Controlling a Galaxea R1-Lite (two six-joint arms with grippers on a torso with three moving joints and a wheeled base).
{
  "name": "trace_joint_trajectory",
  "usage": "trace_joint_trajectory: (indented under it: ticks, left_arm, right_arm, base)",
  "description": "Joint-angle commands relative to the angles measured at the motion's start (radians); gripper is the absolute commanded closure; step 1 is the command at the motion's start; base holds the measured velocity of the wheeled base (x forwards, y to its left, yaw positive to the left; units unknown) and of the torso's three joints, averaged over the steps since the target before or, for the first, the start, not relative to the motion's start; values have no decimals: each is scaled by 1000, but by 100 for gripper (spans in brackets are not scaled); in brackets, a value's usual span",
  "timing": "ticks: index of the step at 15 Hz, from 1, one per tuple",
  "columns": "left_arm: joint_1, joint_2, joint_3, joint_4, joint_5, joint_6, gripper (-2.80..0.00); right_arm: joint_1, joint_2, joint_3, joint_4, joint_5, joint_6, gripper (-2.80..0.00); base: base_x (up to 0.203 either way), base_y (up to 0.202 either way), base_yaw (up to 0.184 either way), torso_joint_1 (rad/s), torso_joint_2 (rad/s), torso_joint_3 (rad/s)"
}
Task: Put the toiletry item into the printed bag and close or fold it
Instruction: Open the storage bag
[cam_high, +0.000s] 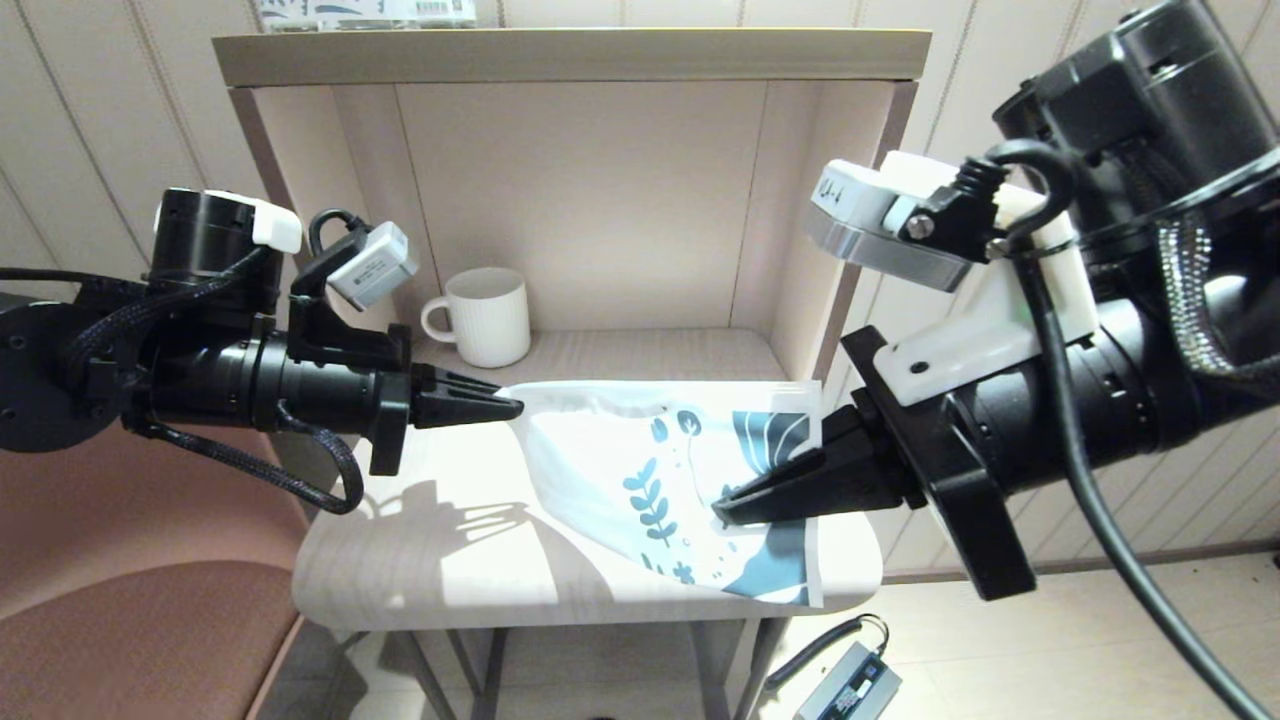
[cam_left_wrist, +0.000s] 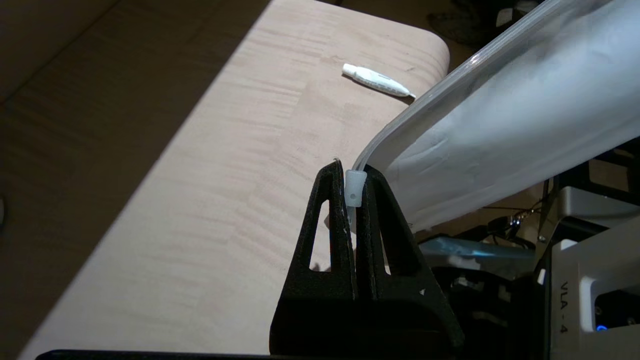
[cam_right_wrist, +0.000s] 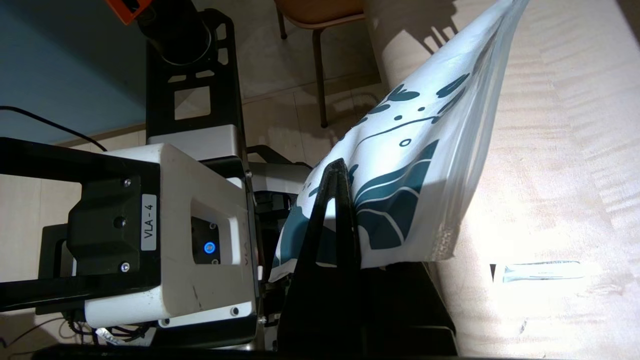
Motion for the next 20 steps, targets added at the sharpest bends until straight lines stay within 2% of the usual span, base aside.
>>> trace_joint_trajectory:
  ticks: [1, 6, 8, 9, 11, 15, 18, 20]
  left_arm:
    - [-1, -4, -2, 0, -6, 3, 0]
    - [-4, 3, -6, 0, -6, 6, 0]
    - [-3, 3, 8, -1, -5, 29, 0]
    - [-3, 5, 11, -1, -6, 51, -280]
    - [-3, -1, 17, 0, -11, 69, -280]
    - [3, -7, 4, -1, -11, 66, -280]
    - [50, -5, 6, -1, -19, 65, -280]
    - [99, 3, -6, 2, -58, 57, -280]
  right_arm:
    - [2, 9, 2, -1, 5, -3, 0]
    - [1, 9, 4, -1, 8, -4, 0]
    - [2, 10, 5, -1, 8, -4, 0]
    - [4, 10, 2, -2, 8, -4, 0]
    - [5, 12, -2, -2, 9, -4, 0]
    - [2, 15, 1, -2, 11, -4, 0]
    - [2, 11, -3, -2, 22, -3, 0]
    - [4, 9, -7, -5, 41, 0, 0]
  base:
    - [0, 0, 0, 0, 0, 0]
    - [0, 0, 0, 0, 0, 0]
    - [0, 0, 0, 0, 0, 0]
    - [0, 0, 0, 0, 0, 0]
    - [0, 0, 0, 0, 0, 0]
    - [0, 0, 0, 0, 0, 0]
    - [0, 0, 0, 0, 0, 0]
    - [0, 0, 0, 0, 0, 0]
